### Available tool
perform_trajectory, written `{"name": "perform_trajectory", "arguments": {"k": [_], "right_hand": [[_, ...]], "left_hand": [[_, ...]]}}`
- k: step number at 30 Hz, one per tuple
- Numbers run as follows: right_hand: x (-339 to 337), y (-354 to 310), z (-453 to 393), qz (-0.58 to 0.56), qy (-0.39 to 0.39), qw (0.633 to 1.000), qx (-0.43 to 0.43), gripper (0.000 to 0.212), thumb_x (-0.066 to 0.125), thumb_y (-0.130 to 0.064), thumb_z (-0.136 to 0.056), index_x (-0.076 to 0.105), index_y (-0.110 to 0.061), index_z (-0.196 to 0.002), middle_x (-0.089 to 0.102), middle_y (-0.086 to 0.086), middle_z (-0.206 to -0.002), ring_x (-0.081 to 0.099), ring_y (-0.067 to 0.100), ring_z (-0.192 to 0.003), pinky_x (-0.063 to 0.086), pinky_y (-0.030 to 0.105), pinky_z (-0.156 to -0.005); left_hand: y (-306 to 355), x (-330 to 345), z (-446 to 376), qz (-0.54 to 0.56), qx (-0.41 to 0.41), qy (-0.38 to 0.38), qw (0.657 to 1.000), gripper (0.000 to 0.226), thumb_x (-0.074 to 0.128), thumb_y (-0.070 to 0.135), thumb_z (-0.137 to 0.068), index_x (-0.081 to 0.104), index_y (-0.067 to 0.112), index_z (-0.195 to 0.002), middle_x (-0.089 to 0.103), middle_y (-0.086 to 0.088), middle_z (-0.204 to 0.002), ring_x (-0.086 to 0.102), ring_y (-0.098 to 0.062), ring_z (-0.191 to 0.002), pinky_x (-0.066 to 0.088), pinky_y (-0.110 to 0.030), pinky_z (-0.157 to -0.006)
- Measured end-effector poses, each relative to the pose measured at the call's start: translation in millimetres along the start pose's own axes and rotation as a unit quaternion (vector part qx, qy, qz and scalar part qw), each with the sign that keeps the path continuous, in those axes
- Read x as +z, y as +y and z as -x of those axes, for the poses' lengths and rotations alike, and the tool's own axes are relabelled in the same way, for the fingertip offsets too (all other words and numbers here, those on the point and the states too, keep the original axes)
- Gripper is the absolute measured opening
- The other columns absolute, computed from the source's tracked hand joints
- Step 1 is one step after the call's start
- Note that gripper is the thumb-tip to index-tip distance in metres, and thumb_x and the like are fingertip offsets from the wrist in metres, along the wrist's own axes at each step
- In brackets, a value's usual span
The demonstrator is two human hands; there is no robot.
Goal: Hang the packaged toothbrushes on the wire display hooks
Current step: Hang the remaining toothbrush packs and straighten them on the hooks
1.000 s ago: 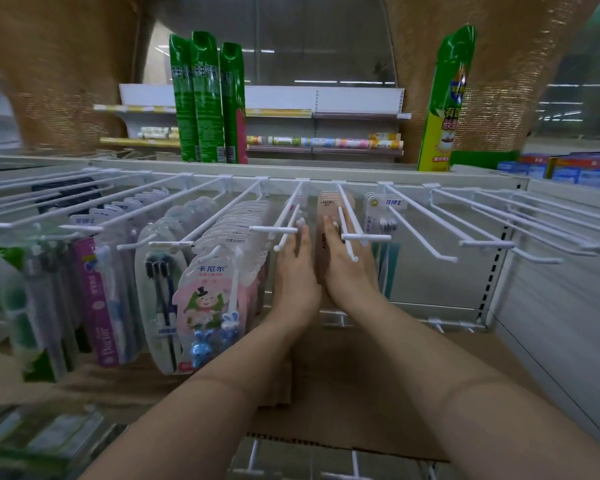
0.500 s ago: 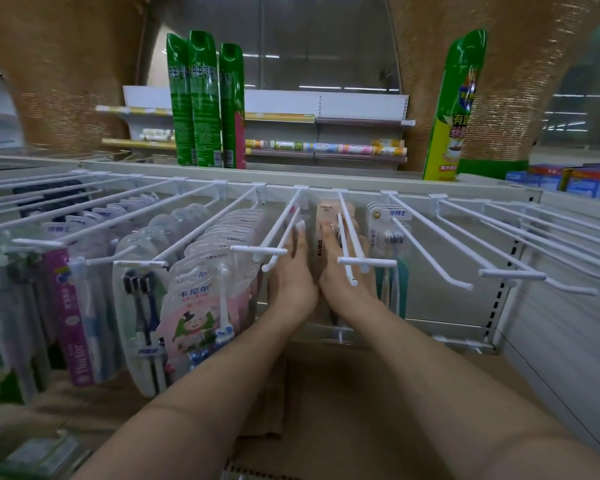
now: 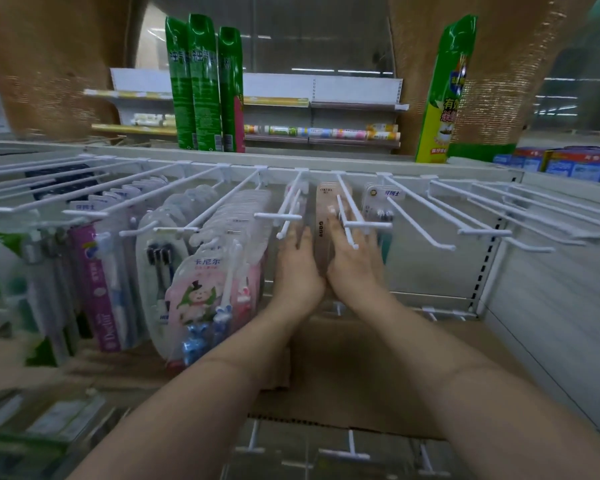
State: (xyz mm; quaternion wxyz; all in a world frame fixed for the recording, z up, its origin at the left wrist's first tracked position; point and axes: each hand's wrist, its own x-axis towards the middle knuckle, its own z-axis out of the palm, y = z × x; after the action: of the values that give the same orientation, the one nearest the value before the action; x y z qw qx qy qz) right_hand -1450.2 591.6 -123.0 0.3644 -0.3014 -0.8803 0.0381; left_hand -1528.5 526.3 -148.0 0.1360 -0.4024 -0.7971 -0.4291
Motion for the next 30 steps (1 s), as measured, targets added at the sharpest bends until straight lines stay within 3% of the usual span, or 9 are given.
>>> {"name": "perform_trajectory", "arguments": {"k": [2, 5, 9, 14, 20, 24, 27, 30], "right_hand": [[-9, 0, 13, 0.030, 0.017, 0.999, -0.008, 0.062, 0.050, -0.016, -0.094, 0.037, -0.020, -0.154, 0.030, 0.016, -0.157, 0.036, 0.042, -0.132, 0.041, 0.052, -0.107], [-16, -5, 34, 0.067, 0.043, 0.997, 0.016, 0.056, 0.051, -0.023, -0.092, 0.045, -0.019, -0.148, 0.035, 0.019, -0.154, 0.043, 0.043, -0.124, 0.043, 0.051, -0.105], [-27, -17, 64, 0.111, 0.006, 0.993, 0.035, 0.060, 0.039, -0.034, -0.086, 0.046, -0.020, -0.144, 0.045, 0.015, -0.146, 0.042, 0.041, -0.127, 0.039, 0.049, -0.105], [-55, -59, 116, 0.095, 0.030, 0.992, 0.074, 0.047, 0.058, -0.024, -0.089, 0.057, -0.012, -0.134, 0.045, 0.019, -0.145, 0.046, 0.043, -0.125, 0.041, 0.047, -0.106], [-67, -103, 162, 0.091, 0.021, 0.994, 0.060, 0.051, 0.051, -0.036, -0.098, 0.048, -0.015, -0.145, 0.040, 0.016, -0.152, 0.040, 0.038, -0.134, 0.039, 0.046, -0.109], [-65, -136, 180, 0.084, 0.007, 0.996, 0.043, 0.054, 0.052, -0.036, -0.099, 0.045, -0.016, -0.148, 0.038, 0.014, -0.153, 0.039, 0.035, -0.134, 0.040, 0.045, -0.108], [-61, -159, 188, 0.064, 0.017, 0.997, 0.029, 0.052, 0.055, -0.033, -0.097, 0.049, -0.014, -0.145, 0.043, 0.014, -0.150, 0.042, 0.033, -0.132, 0.040, 0.044, -0.106], [-56, -176, 191, 0.059, 0.019, 0.998, 0.013, 0.051, 0.055, -0.032, -0.096, 0.050, -0.014, -0.143, 0.046, 0.012, -0.146, 0.045, 0.031, -0.127, 0.042, 0.042, -0.105]], "left_hand": [[3, -8, 14, -0.004, 0.030, -0.013, 0.999, 0.062, 0.068, 0.024, -0.091, 0.045, 0.022, -0.148, 0.032, -0.007, -0.161, 0.038, -0.028, -0.144, 0.038, -0.046, -0.116], [5, -22, 32, -0.014, 0.057, -0.024, 0.998, 0.055, 0.070, 0.025, -0.086, 0.055, 0.023, -0.139, 0.049, -0.008, -0.145, 0.050, -0.032, -0.132, 0.046, -0.049, -0.108], [5, -49, 65, -0.048, 0.100, -0.049, 0.993, 0.041, 0.069, 0.021, -0.081, 0.064, 0.019, -0.122, 0.060, -0.008, -0.123, 0.057, -0.031, -0.114, 0.050, -0.044, -0.101], [3, -93, 117, -0.088, 0.099, -0.111, 0.985, 0.030, 0.061, 0.018, -0.085, 0.064, 0.013, -0.114, 0.059, -0.012, -0.119, 0.057, -0.034, -0.112, 0.048, -0.040, -0.095], [-19, -150, 158, -0.058, 0.111, -0.087, 0.988, 0.031, 0.055, 0.014, -0.081, 0.068, 0.012, -0.109, 0.066, -0.009, -0.110, 0.062, -0.032, -0.105, 0.054, -0.041, -0.084], [-39, -185, 174, -0.082, 0.111, -0.062, 0.989, 0.040, 0.056, 0.022, -0.089, 0.064, 0.018, -0.128, 0.066, -0.006, -0.118, 0.060, -0.030, -0.112, 0.052, -0.044, -0.091], [-56, -206, 180, -0.080, 0.095, -0.028, 0.992, 0.033, 0.055, 0.030, -0.090, 0.068, 0.019, -0.119, 0.067, -0.005, -0.114, 0.059, -0.029, -0.109, 0.052, -0.042, -0.089], [-72, -220, 181, -0.095, 0.081, 0.000, 0.992, 0.033, 0.058, 0.027, -0.091, 0.065, 0.020, -0.122, 0.063, -0.004, -0.121, 0.055, -0.028, -0.116, 0.049, -0.043, -0.096]]}}
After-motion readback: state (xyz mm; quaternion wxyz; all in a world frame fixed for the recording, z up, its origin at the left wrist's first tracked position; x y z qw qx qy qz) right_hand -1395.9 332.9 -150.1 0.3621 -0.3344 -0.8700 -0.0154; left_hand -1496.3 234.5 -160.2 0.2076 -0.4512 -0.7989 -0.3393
